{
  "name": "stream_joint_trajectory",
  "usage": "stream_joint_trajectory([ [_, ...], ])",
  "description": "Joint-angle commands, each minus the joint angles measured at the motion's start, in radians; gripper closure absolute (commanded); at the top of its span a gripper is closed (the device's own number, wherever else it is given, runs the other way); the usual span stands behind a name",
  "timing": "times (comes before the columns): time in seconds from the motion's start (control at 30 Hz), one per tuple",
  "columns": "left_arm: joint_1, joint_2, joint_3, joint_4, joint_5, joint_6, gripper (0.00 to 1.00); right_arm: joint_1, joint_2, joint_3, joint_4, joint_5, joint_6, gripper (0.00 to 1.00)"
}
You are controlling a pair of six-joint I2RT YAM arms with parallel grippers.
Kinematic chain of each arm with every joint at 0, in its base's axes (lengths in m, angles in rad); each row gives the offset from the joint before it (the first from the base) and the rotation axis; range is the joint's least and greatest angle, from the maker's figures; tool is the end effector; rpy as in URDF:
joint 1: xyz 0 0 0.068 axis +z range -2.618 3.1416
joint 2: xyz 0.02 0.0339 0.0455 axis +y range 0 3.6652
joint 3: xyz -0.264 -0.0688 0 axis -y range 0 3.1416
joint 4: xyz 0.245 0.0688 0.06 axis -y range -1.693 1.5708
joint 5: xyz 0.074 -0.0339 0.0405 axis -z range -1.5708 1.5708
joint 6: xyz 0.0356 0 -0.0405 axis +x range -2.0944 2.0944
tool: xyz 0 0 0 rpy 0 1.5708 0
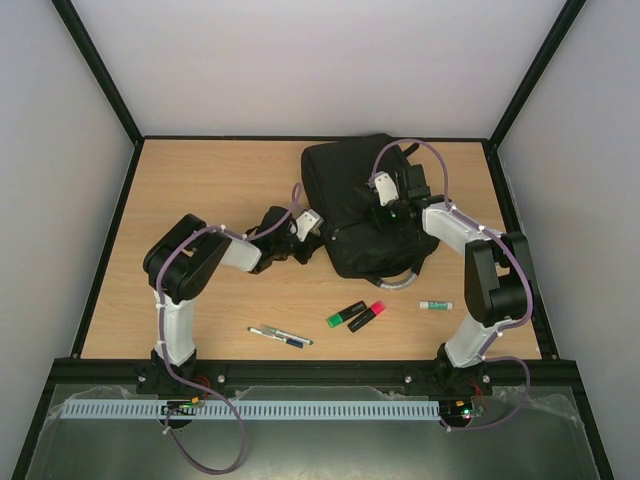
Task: Pack the student bag
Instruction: Zip the student bag at the center of the board.
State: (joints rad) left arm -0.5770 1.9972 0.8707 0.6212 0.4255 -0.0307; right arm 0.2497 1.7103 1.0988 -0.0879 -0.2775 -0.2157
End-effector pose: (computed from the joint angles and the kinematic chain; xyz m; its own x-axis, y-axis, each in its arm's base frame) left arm 0.3120 -0.2206 0.1069 -0.4301 0.2466 -0.8685 0.7868 0.5742 -0.2266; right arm 0.3606 0.1020 0.2137 -0.5150 -0.3438 -0.7852 -0.5641 0.8257 0.0085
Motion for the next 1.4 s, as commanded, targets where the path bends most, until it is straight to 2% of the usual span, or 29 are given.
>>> stream_joint_trajectory([
  [0.0,-0.019,-0.011,-0.003,-0.034,-0.025,-0.016,0.98,-0.004,0.097,-0.040,-0.138,0.068,0.018,0.82],
  [0.4,-0.140,-0.055,-0.077,-0.109,-0.100,-0.045,0.98,-0.004,0.161,-0.016,-0.164,0.102,0.032,0.83],
  [0.6,-0.247,-0.126,-0.108,-0.134,-0.135,-0.060,0.98,-0.004,0.187,-0.005,-0.173,0.090,0.037,0.84],
  [0.8,-0.350,-0.143,-0.033,-0.188,-0.160,-0.067,0.98,-0.002,0.223,0.007,-0.188,0.076,0.040,0.85],
  [1.13,-0.449,-0.014,0.196,-0.293,-0.191,-0.065,0.98,0.000,0.226,0.021,-0.205,0.051,0.046,0.85],
  [1.27,-0.452,-0.046,0.196,-0.319,-0.222,-0.079,0.90,-0.005,0.185,0.032,-0.224,0.046,0.048,0.85],
  [1.37,-0.453,-0.107,0.176,-0.368,-0.254,-0.081,0.76,-0.018,0.126,0.050,-0.251,0.021,0.058,0.84],
])
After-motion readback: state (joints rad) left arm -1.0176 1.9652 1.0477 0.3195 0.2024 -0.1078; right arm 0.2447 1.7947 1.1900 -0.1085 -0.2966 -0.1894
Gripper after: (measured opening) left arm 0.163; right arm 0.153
